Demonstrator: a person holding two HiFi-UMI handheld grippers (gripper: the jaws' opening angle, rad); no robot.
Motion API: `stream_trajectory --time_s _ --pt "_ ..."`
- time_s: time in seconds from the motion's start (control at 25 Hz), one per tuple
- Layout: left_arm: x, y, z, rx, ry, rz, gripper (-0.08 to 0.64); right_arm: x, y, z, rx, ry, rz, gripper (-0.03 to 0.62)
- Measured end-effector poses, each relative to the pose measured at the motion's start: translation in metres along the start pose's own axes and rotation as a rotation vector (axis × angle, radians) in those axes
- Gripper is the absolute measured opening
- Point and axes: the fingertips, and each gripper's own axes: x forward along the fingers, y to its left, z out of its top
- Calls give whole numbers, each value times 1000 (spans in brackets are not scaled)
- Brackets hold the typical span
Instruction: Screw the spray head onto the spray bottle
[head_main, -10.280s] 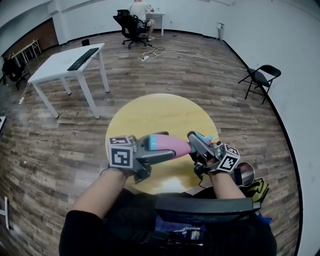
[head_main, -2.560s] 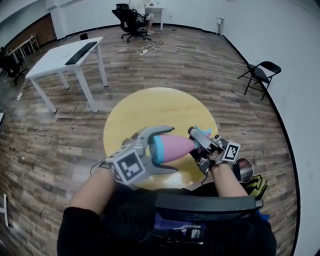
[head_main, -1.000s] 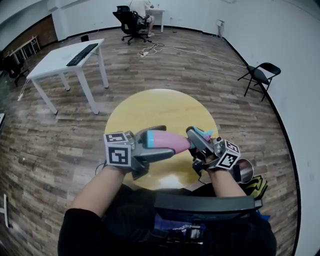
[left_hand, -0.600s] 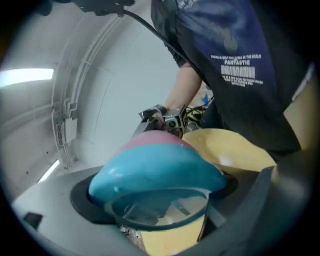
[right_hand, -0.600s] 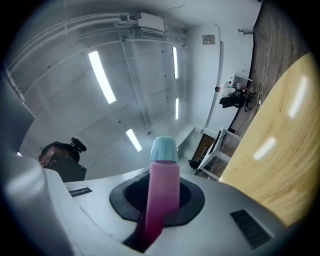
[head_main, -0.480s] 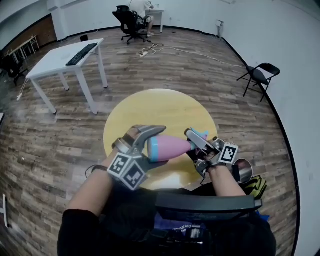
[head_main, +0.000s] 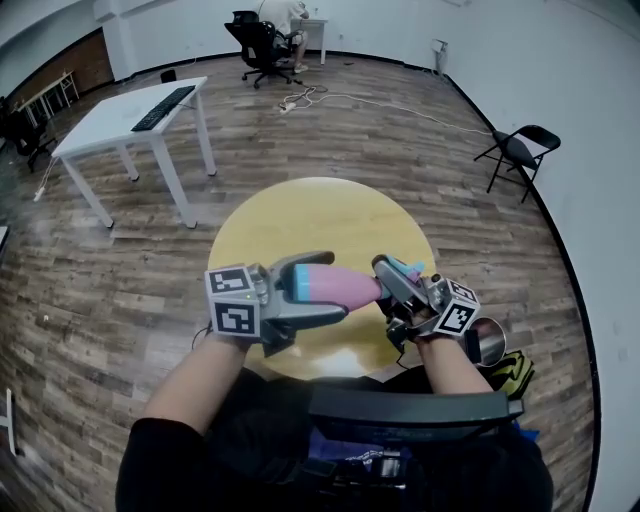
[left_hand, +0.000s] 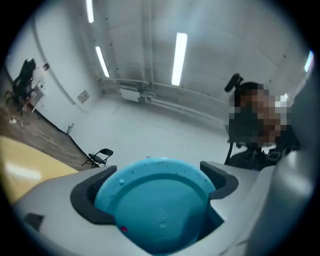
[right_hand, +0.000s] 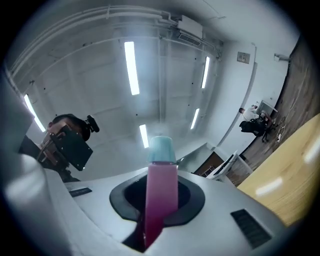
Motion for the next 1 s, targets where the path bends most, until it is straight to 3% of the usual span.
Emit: stream_trajectory --time_s 0.08,0.12,0.24,0.28,0.32,0.4,0.44,0.52,0.64,0.72,0.76,0.84,0.88,0.92,0.96,1.0 --pt "6 -11 -14 221 144 22 545 -2 2 3 31 8 27 48" --pt "7 -13 -25 402 245 45 543 -2 0 2 45 24 27 48" --pt "-1 8 -66 1098 631 194 541 -6 -14 -6 146 65 -6 48" --pt "-5 20 -75 1270 733 248 540 -10 -19 -10 181 66 -20 48" --pt "-9 29 -81 1390 797 283 538 -14 -22 -14 215 63 -31 48" --pt "-15 35 -85 1498 833 313 537 -13 -21 -21 279 55 -40 55" --pt "-16 34 -84 1495 818 317 537 -10 -19 -23 292 59 -42 55" --pt "-17 34 -77 1414 742 342 538 -5 -20 -21 279 70 -53 49" --pt "-36 42 -38 1181 505 483 538 -17 -26 2 251 -46 -64 46" --pt "-64 51 -5 896 232 550 538 -42 -30 29 204 -172 -96 46" --pt "-81 57 6 696 104 566 538 -56 -31 41 174 -227 -117 46" --pt "-115 63 12 286 -116 516 532 -82 -32 60 115 -310 -158 46" --pt "-126 64 11 125 -223 462 532 -93 -33 67 89 -339 -177 46" --pt "-135 66 9 12 -314 421 532 -103 -33 72 68 -363 -194 46" --pt "-140 68 6 -51 -372 404 499 -110 -34 75 52 -381 -209 46" --pt "-142 71 1 -71 -391 408 396 -115 -35 77 38 -394 -220 46"
